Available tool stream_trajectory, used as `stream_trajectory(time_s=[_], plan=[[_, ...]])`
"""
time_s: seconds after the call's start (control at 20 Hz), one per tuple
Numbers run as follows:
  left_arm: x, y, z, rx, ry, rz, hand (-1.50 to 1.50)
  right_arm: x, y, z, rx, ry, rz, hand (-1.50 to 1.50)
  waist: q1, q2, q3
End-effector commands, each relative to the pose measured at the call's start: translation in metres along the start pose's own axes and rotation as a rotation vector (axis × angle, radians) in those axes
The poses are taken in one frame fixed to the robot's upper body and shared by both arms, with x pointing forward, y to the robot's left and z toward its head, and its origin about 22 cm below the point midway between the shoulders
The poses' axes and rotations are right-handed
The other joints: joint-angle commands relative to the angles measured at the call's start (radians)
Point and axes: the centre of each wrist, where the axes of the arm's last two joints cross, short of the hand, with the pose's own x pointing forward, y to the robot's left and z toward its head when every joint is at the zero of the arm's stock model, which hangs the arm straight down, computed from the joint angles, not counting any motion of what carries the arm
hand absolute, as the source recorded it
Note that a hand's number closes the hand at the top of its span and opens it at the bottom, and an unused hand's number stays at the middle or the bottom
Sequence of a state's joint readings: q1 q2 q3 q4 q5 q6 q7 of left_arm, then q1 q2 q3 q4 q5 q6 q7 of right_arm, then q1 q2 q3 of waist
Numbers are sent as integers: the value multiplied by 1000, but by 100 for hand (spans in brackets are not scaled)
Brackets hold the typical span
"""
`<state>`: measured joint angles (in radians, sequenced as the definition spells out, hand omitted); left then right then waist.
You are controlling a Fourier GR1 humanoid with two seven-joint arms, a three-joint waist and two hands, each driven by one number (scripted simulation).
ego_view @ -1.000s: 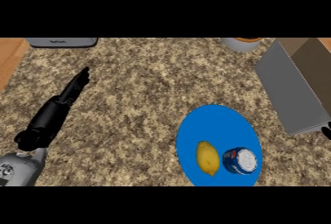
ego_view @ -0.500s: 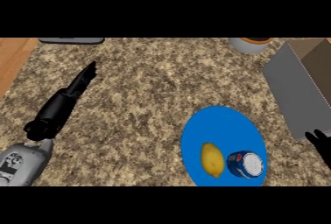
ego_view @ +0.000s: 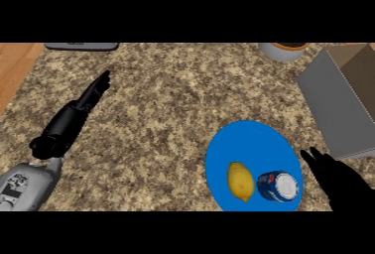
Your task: Pick the can from the plate and place it in the cardboard box
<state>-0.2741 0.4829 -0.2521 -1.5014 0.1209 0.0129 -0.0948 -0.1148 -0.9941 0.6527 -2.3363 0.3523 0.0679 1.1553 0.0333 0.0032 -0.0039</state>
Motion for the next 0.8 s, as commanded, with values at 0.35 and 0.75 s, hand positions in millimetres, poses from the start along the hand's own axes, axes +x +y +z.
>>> stream_trajectory(time_s=[0.35, 0.75], plan=[[-3, 5, 4, 7, 13, -9, 0, 50, 38, -27, -47, 129, 95, -150, -19, -4, 2], [-8, -5, 15, 41, 20, 7, 0, 49, 62, -47, -13, 184, 131, -150, -26, -5, 3]])
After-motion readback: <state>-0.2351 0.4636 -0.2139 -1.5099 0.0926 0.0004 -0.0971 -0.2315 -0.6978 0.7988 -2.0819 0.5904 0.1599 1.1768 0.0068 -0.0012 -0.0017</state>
